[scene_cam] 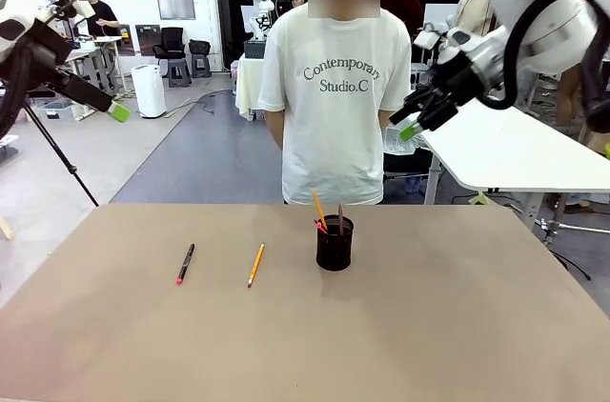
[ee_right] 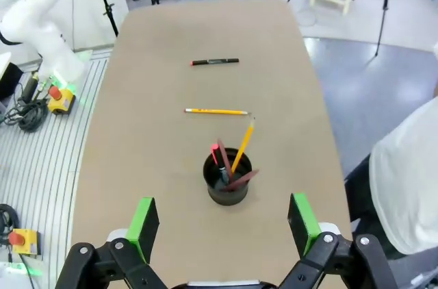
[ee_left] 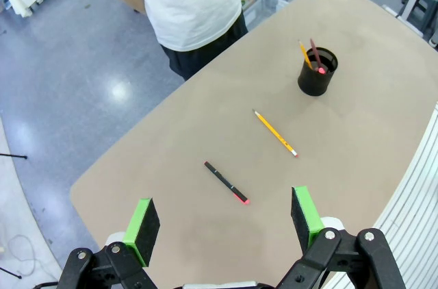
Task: Place the pens into the pen holder.
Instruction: Pick up a writing instrument from the table and place it into the Pen holder.
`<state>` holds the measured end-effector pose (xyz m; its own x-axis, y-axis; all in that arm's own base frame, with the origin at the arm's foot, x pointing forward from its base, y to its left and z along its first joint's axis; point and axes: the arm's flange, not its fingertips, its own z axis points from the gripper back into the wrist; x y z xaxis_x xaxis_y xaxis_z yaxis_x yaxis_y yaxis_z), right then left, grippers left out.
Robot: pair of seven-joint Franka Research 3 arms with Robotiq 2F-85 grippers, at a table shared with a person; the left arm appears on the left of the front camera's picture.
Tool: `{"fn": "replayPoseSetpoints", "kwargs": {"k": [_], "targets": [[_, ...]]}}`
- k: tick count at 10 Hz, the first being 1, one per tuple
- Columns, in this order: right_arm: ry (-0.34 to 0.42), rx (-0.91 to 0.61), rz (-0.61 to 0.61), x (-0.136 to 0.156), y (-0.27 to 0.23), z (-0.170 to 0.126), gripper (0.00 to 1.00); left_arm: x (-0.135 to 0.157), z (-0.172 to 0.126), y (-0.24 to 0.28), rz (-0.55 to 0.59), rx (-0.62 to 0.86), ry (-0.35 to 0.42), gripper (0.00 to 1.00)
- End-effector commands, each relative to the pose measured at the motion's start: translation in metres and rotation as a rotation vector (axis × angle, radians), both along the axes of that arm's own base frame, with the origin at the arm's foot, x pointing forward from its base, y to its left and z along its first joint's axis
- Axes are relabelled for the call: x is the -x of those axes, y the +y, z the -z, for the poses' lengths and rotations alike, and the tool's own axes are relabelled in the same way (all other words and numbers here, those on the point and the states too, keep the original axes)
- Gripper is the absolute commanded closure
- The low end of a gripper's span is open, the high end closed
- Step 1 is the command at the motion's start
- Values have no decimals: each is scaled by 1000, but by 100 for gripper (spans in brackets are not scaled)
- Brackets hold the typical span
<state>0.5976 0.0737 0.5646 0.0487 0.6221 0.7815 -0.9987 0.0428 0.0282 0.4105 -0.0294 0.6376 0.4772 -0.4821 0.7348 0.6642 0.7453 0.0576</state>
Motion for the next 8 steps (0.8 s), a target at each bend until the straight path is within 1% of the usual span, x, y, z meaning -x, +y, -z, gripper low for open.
{"fn": "replayPoseSetpoints", "kwargs": {"k": [1,2,3,4,5,6,7,8], "targets": [[-4,-14,11,15,-21,-17,0,1,-2,1,6,1,-4,0],[-9,-16,22,23,-33,-25,0,1,-2,1,6,1,-4,0],[11,-17,22,30,-43,-31,0,1,-2,1,6,1,-4,0],[22,-29,35,31,-53,-29,0,1,-2,1,6,1,-4,0],[28,-16,63,34,-61,-22,0,1,-2,1,6,1,-4,0],[32,-28,63,31,-64,-14,0,1,-2,1,6,1,-4,0],[6,-13,39,26,-60,-33,0,1,-2,1,6,1,-4,0],[6,-13,39,26,-60,-33,0,1,-2,1,6,1,-4,0]]}}
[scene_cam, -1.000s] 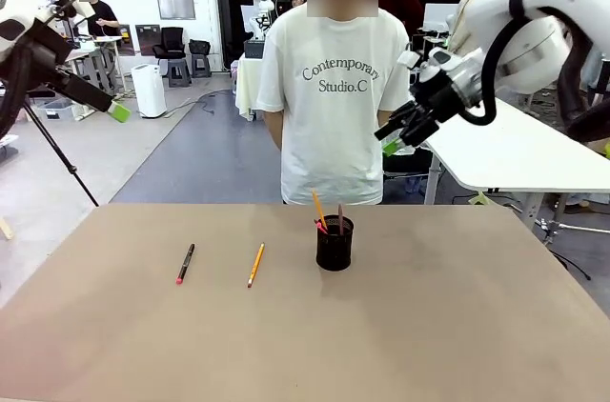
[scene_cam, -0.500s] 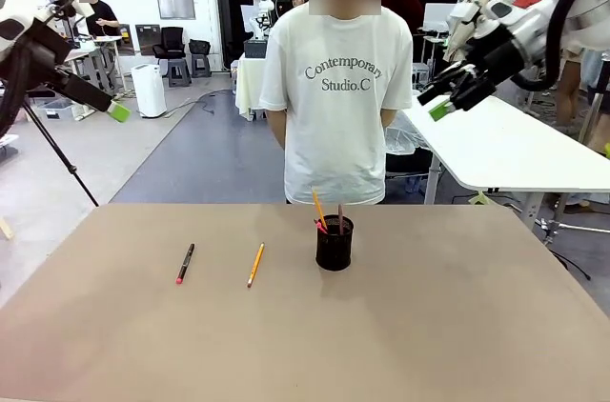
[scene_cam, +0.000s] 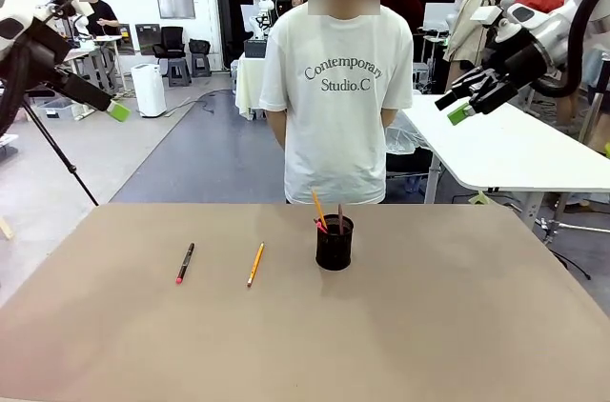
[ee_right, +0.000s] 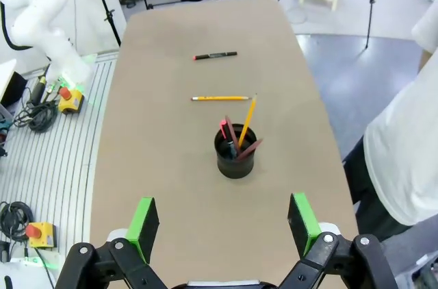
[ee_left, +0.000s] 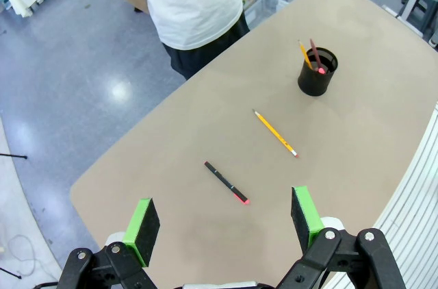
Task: Place the pens into the pen holder.
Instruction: Pick up a writing instrument from the table and place it into the Pen holder.
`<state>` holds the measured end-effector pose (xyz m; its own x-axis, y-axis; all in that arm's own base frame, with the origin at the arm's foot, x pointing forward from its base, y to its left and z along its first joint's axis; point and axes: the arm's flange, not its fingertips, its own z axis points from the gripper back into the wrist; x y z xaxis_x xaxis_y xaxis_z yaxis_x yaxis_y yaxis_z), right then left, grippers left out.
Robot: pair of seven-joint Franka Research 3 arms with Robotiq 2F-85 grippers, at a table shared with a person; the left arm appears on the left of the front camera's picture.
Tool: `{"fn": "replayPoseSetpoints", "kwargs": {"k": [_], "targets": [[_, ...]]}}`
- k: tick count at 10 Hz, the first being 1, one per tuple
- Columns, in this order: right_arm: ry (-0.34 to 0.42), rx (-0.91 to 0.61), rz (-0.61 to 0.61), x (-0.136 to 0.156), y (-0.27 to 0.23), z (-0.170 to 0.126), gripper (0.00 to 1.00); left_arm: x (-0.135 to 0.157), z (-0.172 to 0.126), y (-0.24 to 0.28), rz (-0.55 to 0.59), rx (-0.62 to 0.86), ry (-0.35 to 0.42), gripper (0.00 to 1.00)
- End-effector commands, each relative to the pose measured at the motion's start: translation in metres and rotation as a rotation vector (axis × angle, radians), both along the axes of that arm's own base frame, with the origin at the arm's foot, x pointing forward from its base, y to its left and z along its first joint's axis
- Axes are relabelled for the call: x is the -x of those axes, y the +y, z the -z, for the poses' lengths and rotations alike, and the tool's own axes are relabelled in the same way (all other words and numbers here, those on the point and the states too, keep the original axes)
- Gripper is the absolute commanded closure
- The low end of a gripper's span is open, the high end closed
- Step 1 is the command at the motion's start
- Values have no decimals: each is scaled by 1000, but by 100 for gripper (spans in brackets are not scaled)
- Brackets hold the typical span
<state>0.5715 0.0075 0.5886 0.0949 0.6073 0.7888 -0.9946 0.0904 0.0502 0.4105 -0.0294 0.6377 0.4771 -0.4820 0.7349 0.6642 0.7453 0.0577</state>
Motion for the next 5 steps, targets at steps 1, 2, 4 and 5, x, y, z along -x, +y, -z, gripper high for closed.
{"fn": "replayPoseSetpoints", "kwargs": {"k": [1,2,4,5], "targets": [[-15,2,-9,0,6,-9,0,1,-2,1,6,1,-4,0],[-15,2,-9,0,6,-9,0,1,-2,1,6,1,-4,0],[-15,2,-9,0,6,-9,0,1,-2,1,6,1,-4,0],[-15,2,-9,0,6,-9,0,1,-2,1,6,1,-4,0]]}}
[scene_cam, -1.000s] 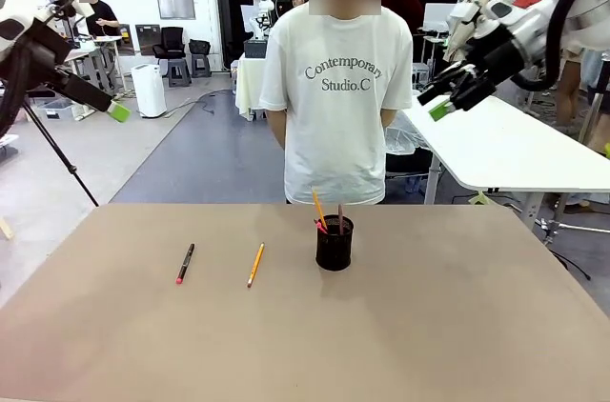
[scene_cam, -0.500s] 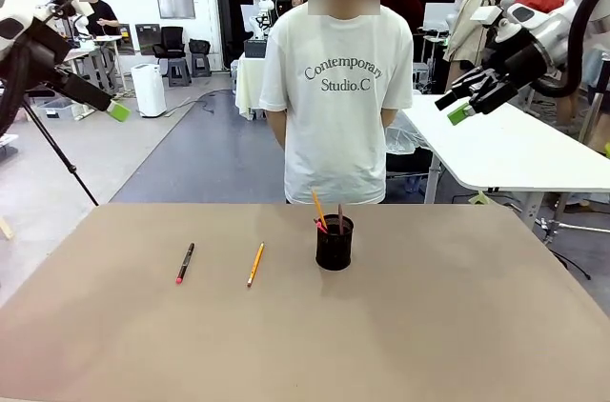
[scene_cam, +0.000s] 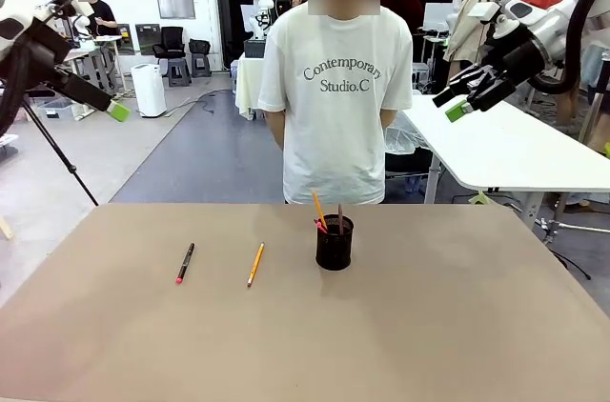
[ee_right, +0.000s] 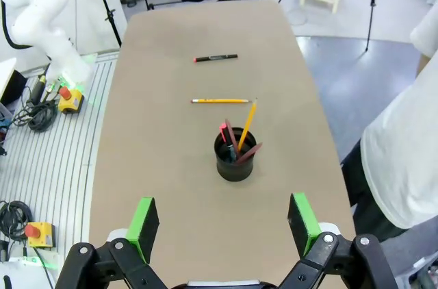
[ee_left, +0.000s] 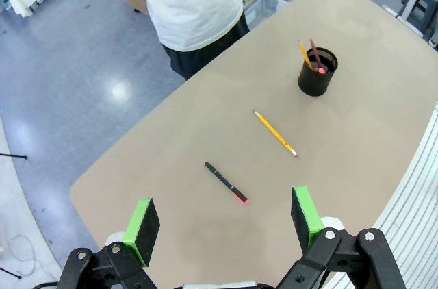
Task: Place the pens into the pen holder.
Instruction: Pick up a writing instrument from the table and place it into the Pen holder.
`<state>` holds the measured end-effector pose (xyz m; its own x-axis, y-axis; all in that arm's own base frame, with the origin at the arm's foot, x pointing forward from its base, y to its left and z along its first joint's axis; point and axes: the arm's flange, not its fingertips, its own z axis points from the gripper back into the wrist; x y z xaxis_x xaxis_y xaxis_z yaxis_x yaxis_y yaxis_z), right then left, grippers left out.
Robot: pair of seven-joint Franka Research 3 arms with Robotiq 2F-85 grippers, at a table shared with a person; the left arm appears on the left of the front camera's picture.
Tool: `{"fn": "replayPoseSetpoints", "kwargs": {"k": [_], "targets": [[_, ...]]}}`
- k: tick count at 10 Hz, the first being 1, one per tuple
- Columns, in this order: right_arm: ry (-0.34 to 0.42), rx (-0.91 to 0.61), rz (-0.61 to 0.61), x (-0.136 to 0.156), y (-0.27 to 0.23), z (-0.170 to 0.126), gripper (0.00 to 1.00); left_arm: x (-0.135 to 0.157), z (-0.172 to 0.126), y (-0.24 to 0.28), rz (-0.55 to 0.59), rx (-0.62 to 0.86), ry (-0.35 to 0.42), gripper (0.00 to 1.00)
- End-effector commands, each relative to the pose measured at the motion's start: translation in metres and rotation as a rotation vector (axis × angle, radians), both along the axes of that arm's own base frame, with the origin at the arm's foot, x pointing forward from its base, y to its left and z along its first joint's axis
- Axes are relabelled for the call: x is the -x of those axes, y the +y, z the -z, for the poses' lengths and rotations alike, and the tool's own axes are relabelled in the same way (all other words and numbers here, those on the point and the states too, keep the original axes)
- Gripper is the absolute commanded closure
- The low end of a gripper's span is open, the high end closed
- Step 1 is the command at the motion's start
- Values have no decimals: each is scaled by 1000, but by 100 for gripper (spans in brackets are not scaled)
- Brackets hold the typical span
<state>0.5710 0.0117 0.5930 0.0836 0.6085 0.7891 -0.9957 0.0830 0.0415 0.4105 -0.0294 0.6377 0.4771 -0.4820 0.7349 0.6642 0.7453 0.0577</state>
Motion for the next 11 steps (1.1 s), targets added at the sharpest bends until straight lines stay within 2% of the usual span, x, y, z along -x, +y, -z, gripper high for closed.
{"fn": "replayPoseSetpoints", "kwargs": {"k": [1,11], "targets": [[-6,1,-2,0,2,-4,0,1,-2,1,6,1,-4,0],[-6,1,-2,0,2,-4,0,1,-2,1,6,1,-4,0]]}}
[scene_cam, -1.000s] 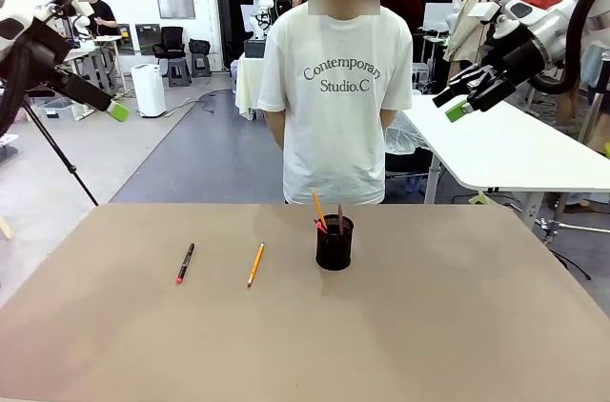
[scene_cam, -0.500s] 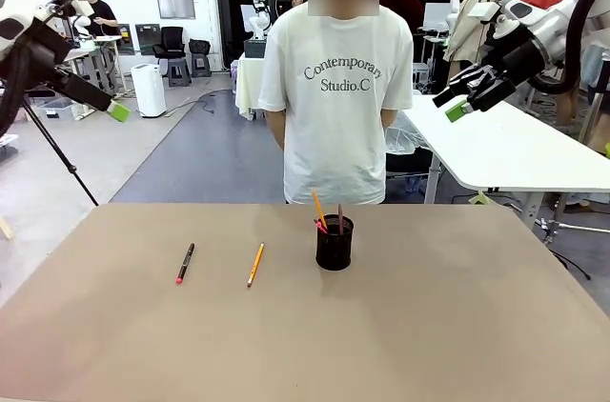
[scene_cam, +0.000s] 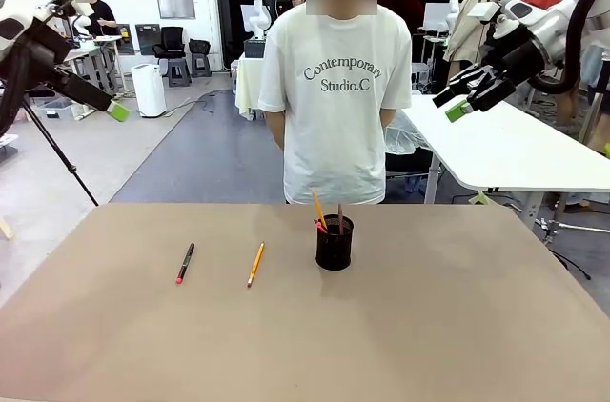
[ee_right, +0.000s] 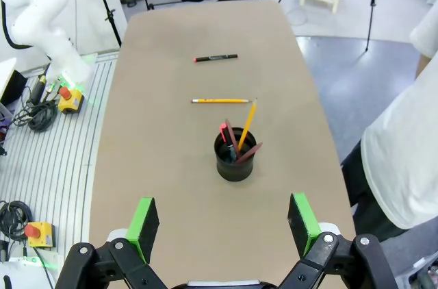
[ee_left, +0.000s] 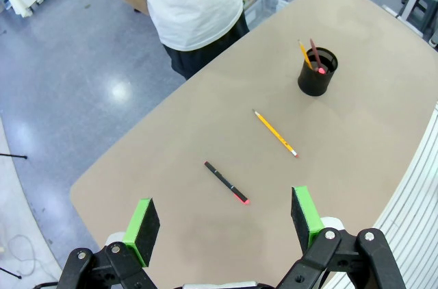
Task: Place the pens into the pen holder.
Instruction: Pick up a writing instrument from the table and place it into the Pen holder.
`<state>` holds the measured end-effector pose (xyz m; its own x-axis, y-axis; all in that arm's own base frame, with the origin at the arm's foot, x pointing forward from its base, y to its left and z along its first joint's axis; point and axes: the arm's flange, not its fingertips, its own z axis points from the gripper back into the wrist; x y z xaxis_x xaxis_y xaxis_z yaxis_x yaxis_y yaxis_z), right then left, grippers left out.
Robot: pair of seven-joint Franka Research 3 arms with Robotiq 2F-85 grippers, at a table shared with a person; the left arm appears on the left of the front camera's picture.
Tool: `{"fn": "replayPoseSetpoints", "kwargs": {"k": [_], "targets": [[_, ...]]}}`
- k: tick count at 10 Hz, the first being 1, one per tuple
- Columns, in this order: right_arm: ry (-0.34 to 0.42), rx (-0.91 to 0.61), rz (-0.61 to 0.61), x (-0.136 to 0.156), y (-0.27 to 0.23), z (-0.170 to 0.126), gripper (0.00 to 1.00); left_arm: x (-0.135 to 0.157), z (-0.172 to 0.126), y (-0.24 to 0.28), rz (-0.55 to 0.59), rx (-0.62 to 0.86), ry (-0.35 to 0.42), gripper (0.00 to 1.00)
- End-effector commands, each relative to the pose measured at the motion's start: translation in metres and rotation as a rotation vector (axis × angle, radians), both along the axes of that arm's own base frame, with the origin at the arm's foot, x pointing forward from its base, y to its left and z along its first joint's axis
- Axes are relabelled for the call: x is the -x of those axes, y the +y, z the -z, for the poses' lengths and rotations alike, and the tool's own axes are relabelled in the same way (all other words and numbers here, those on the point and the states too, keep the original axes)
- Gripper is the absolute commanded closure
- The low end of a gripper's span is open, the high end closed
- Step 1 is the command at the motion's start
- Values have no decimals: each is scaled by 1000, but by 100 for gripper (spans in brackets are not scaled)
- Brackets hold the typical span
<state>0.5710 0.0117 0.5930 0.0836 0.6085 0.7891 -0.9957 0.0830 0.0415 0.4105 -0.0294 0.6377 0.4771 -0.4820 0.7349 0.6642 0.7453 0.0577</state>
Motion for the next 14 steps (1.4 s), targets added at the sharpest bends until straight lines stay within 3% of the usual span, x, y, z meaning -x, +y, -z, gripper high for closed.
{"fn": "replayPoseSetpoints", "kwargs": {"k": [1,2,4,5,6,9,10,11,14], "targets": [[-6,1,-2,0,2,-4,0,0,0,0,0,0,0,0],[-6,1,-2,0,2,-4,0,1,8,-18,-168,-115,106,0],[-6,1,-2,0,2,-4,0,4,46,-62,-365,-223,140,0],[-6,1,-2,0,2,-4,0,-3,65,-73,-375,-284,187,0],[-6,1,-2,0,2,-4,0,-11,79,-78,-403,-339,187,0],[-6,1,-2,0,2,-4,0,-13,119,-104,-431,-271,272,0],[-6,1,-2,0,2,-4,0,-11,107,-100,-335,-168,290,0],[-6,1,-2,0,2,-4,0,-12,118,-99,-426,-321,252,0],[-6,1,-2,0,2,-4,0,-12,120,-107,-398,-280,271,0]]}}
